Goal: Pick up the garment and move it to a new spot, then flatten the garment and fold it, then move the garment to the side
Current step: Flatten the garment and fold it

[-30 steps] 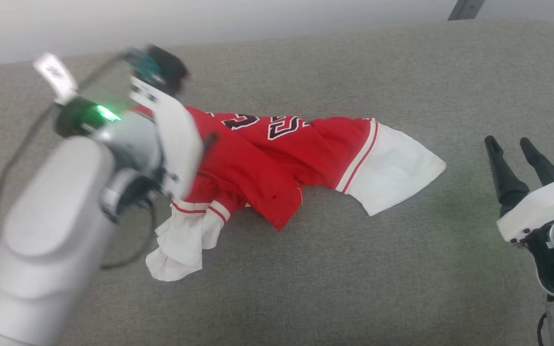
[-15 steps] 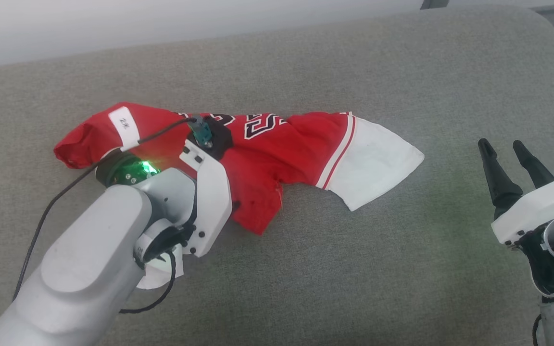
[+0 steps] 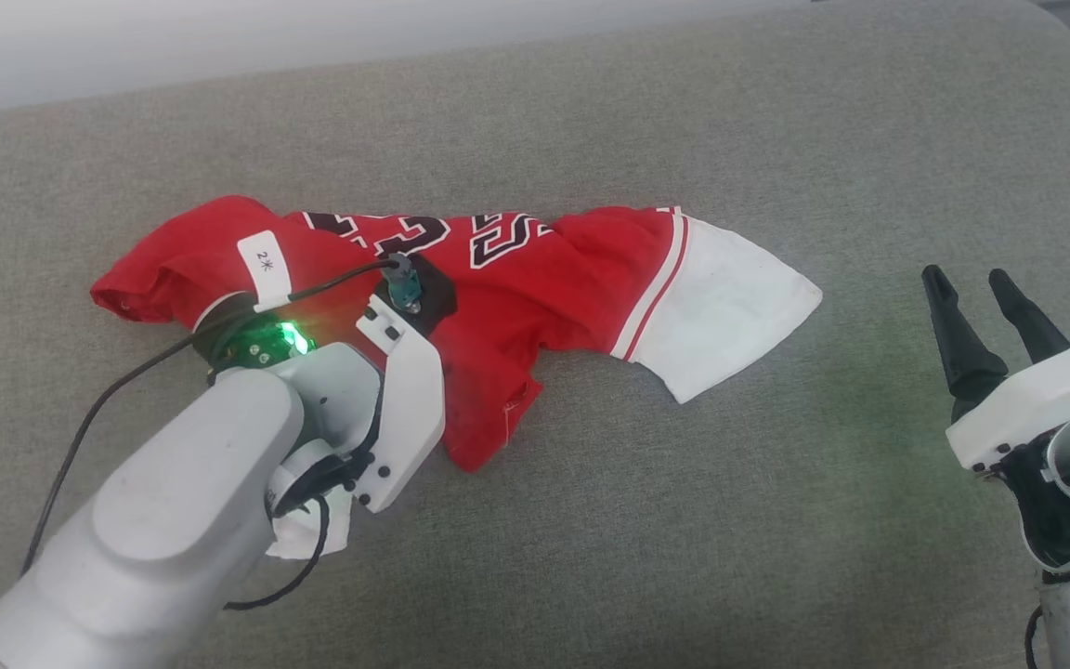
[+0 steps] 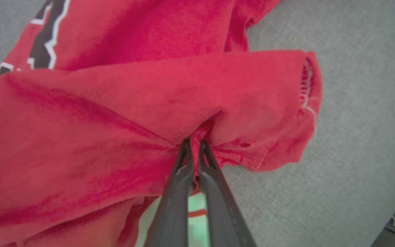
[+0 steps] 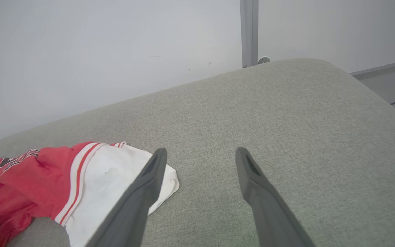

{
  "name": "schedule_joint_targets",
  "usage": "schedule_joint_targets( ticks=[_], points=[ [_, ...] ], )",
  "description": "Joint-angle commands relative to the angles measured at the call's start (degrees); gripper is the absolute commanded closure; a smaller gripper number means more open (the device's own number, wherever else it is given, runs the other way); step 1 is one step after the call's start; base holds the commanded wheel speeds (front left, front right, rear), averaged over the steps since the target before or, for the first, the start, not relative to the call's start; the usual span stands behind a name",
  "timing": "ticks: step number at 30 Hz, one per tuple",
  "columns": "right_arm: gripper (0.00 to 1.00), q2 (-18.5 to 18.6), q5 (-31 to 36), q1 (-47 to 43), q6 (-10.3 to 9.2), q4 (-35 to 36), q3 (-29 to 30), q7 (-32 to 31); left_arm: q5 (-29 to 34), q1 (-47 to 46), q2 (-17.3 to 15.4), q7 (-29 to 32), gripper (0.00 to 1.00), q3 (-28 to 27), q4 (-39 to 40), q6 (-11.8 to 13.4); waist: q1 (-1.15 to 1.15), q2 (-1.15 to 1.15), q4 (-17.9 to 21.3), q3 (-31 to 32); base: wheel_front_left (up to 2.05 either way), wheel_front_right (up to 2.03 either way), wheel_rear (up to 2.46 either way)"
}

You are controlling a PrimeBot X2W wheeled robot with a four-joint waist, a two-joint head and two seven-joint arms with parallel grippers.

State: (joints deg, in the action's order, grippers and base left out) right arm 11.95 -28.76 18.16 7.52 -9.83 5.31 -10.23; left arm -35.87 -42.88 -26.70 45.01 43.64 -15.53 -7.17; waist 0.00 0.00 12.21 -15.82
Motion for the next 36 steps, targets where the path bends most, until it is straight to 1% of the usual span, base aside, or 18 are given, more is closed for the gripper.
schedule_joint_targets(
  ticks=[1,6,11,14,18,19,20,22,24,26,27,28,29,30,31,32,34,36],
  points=[
    [0.0,-0.06,-0.14,0.44,-0.06,-0.2,-0.13,0.38,-0.85,-0.97,-0.24,-0.81,1.0,0.36,-0.52,-0.22,0.0,0.0,-0.1,-0.03,0.0,0.0,0.0],
    [0.0,0.33,0.02,0.14,-0.06,-0.43,0.36,0.71,-2.73,-2.27,-0.48,-2.48,1.0,0.28,-0.37,-0.26,0.0,0.0,-0.73,0.02,0.0,0.0,0.0],
    [0.0,0.41,0.48,-0.32,-0.06,-0.34,0.89,0.47,-5.58,-2.72,-1.58,-2.58,1.0,-1.88,1.96,-0.04,0.0,0.0,-1.64,0.55,0.0,0.0,0.0],
    [0.0,0.44,0.67,-0.67,-0.06,-0.12,1.28,0.24,-6.9,-2.24,-2.82,-2.73,1.0,-3.92,4.63,1.52,0.0,0.0,-2.32,0.95,0.0,0.0,0.0],
    [0.0,0.33,0.8,-1.18,-0.06,0.3,1.48,-0.18,-8.41,-0.56,-5.55,-2.69,1.0,-7.06,8.23,4.59,0.0,0.0,-3.21,1.3,0.0,0.0,0.0],
    [0.0,0.27,0.9,-1.29,-0.06,0.55,1.56,-0.35,-8.34,0.2,-7.49,-2.54,1.0,-8.34,9.36,6.02,0.0,0.0,-3.57,1.35,0.0,0.0,0.0],
    [0.0,0.27,0.9,-1.29,-0.06,0.55,1.56,-0.35,-8.34,0.2,-7.49,-2.54,1.0,-8.34,9.36,6.02,0.0,0.0,-3.57,1.35,0.0,0.0,0.0],
    [0.0,0.26,1.02,-1.24,-0.06,0.79,1.71,-0.62,-9.22,1.2,-8.5,-2.89,1.0,-9.67,10.19,7.26,0.0,0.0,-3.94,1.32,0.0,0.0,0.0],
    [0.0,0.31,1.08,-1.17,-0.06,0.93,1.74,-0.78,-9.12,2.42,-9.78,-3.32,1.0,-10.45,10.29,7.9,0.0,0.0,-4.26,1.24,0.0,0.0,0.0],
    [0.0,0.26,1.13,-1.05,-0.06,1.08,1.6,-0.84,-9.98,3.66,-10.6,-3.52,0.98,-11.09,9.5,8.04,0.0,0.0,-4.5,1.18,0.0,0.0,0.0],
    [0.0,0.22,1.14,-0.99,-0.06,1.12,1.57,-0.95,-10.32,4.08,-10.67,-3.96,0.89,-11.46,9.0,8.2,0.0,0.0,-4.59,1.14,0.0,0.0,0.0],
    [0.0,0.25,1.14,-0.91,-0.06,1.16,1.56,-1.03,-10.48,4.44,-10.72,-4.11,0.75,-11.53,8.49,8.35,0.0,0.0,-4.69,1.11,0.0,0.0,0.0],
    [0.0,0.31,1.12,-0.86,-0.06,1.18,1.47,-1.12,-10.4,4.87,-10.83,-4.25,0.65,-11.41,8.0,8.12,0.0,0.0,-4.78,1.08,0.0,0.0,0.0],
    [0.0,0.37,1.04,-0.8,-0.06,1.18,1.45,-1.22,-10.39,5.19,-10.8,-4.48,0.48,-11.21,7.52,7.93,0.0,0.0,-4.86,1.07,0.0,0.0,0.0],
    [0.0,0.4,1.0,-0.74,-0.06,1.18,1.4,-1.29,-10.44,5.34,-10.66,-4.6,0.18,-11.1,7.04,7.94,0.0,0.0,-4.93,1.08,0.0,0.0,0.0],
    [0.0,0.45,1.03,-0.73,-0.06,1.19,1.39,-1.26,-10.62,5.34,-10.45,-4.62,0.0,-11.01,6.75,7.92,0.0,0.0,-5.01,1.13,0.0,0.0,0.0],
    [0.0,0.51,1.09,-0.83,-0.06,1.19,1.33,-1.34,-11.15,5.12,-9.79,-4.4,0.0,-11.11,6.58,8.32,0.0,0.0,-5.15,1.3,0.0,0.0,0.0],
    [0.0,0.57,1.21,-1.14,-0.06,1.2,1.26,-1.34,-10.68,4.47,-9.89,-3.51,0.0,-10.71,6.82,8.7,0.0,0.0,-5.31,1.61,0.0,0.0,0.0]
  ],
)
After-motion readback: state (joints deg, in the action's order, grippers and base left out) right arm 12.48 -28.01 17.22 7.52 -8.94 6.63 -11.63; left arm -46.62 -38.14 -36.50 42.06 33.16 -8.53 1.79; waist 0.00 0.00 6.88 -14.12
